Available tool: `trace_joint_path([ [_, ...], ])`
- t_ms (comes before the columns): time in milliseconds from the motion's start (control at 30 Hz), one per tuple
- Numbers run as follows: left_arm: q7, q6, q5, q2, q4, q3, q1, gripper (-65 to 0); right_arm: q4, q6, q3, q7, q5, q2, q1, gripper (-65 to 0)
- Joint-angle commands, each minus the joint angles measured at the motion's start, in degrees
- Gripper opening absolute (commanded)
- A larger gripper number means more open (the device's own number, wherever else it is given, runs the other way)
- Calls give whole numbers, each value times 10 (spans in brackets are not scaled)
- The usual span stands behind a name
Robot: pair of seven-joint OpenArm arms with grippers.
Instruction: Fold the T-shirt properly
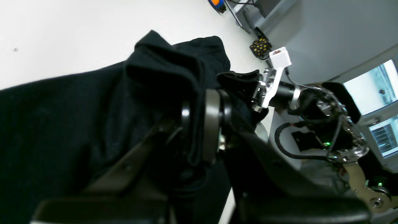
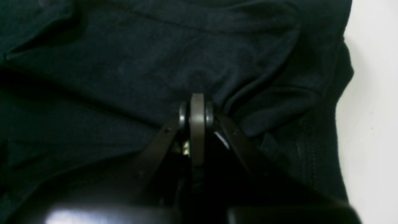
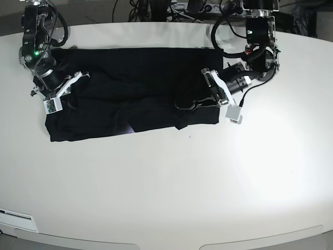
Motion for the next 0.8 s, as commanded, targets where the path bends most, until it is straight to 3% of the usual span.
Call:
trace_joint_path([
  [0, -12, -7, -16, 2, 9, 0, -6, -650, -5, -4, 2, -63, -29, 6, -8, -650],
  [533, -13, -7, -16, 6, 9, 44, -6, -650, -5, -4, 2, -63, -28, 6, -8, -650],
  [667, -17, -7, -16, 6, 9, 58, -7, -345, -5, -4, 2, -73, -28, 6, -8, -650],
  [767, -35, -7, -15, 6, 9, 60, -11, -320, -5, -4, 2, -78, -28, 6, -9, -650],
])
